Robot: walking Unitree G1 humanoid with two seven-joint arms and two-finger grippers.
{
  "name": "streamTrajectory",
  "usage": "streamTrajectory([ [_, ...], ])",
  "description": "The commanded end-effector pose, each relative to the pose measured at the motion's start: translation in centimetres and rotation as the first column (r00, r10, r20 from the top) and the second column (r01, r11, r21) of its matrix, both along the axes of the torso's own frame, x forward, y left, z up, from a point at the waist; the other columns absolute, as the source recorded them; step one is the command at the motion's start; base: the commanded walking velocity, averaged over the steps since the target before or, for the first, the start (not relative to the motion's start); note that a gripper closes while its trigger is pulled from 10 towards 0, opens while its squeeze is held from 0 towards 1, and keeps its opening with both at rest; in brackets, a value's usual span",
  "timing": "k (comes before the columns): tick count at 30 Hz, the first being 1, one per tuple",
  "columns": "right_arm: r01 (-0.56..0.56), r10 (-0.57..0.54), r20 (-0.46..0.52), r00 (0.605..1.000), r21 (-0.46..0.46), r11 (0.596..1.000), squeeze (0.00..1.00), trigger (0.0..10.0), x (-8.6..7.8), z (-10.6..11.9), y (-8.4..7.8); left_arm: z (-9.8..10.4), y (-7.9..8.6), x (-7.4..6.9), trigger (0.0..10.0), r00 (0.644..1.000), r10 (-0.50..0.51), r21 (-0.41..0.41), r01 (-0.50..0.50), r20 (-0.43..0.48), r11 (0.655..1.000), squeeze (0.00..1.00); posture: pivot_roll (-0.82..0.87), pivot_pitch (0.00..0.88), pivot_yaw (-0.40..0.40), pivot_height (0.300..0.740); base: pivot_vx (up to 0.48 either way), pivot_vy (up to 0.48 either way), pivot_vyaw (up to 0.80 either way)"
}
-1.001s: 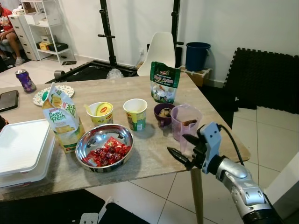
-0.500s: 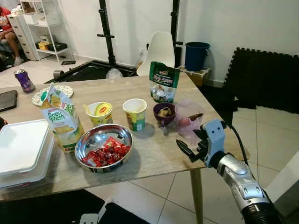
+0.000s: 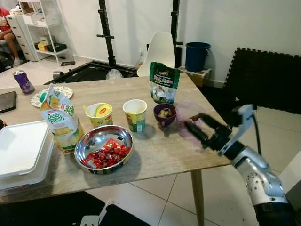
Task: Restocking fridge
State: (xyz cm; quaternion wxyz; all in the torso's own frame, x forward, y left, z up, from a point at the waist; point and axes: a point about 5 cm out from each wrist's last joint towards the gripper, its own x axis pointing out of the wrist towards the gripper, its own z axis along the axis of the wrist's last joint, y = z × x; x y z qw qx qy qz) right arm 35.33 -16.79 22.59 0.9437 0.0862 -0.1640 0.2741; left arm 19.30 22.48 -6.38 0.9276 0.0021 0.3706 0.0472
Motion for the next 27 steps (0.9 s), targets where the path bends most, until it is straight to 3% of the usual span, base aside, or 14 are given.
streamTrajectory([
  [1,0.130,-0.132,-0.031,0.991,-0.056,0.990,0.00,10.0,0.5,-1.2,-0.8,-0.2,0.7,-0.6,10.0,1.000,-0.006,0.021,0.007,-0.024,1.000,0.00,0.02,0.133,0.025,0.740,0.000,0.000,0.00],
  [6,0.219,-0.229,-0.050,0.972,-0.148,0.964,0.00,10.0,0.8,-3.0,0.6,-0.1,0.8,-0.5,10.0,1.000,-0.013,0.023,0.014,-0.025,1.000,0.00,0.03,0.135,0.027,0.740,0.000,0.000,0.00],
  [17,0.189,-0.196,-0.087,0.977,-0.082,0.978,0.05,10.0,0.9,-3.8,2.7,-0.3,1.2,-1.2,10.0,0.999,-0.006,0.025,0.007,-0.032,1.000,0.00,0.04,0.138,0.018,0.740,0.000,0.000,0.00],
  [24,0.247,-0.260,-0.072,0.963,-0.150,0.957,0.02,10.0,1.1,-4.5,2.8,-0.5,1.3,-1.5,10.0,0.999,-0.006,0.026,0.007,-0.040,1.000,0.00,0.05,0.136,0.015,0.740,0.000,0.000,0.00],
  [26,0.292,-0.304,-0.073,0.950,-0.137,0.946,0.00,10.0,1.2,-4.6,2.5,-0.5,1.3,-1.7,10.0,0.999,-0.006,0.027,0.007,-0.043,1.000,0.00,0.05,0.134,0.014,0.740,0.000,0.000,0.00],
  [27,0.313,-0.323,-0.074,0.943,-0.118,0.942,0.04,10.0,1.3,-4.6,2.4,-0.6,1.4,-1.8,10.0,0.999,-0.005,0.027,0.006,-0.047,1.000,0.00,0.05,0.134,0.014,0.740,0.000,0.000,0.00],
])
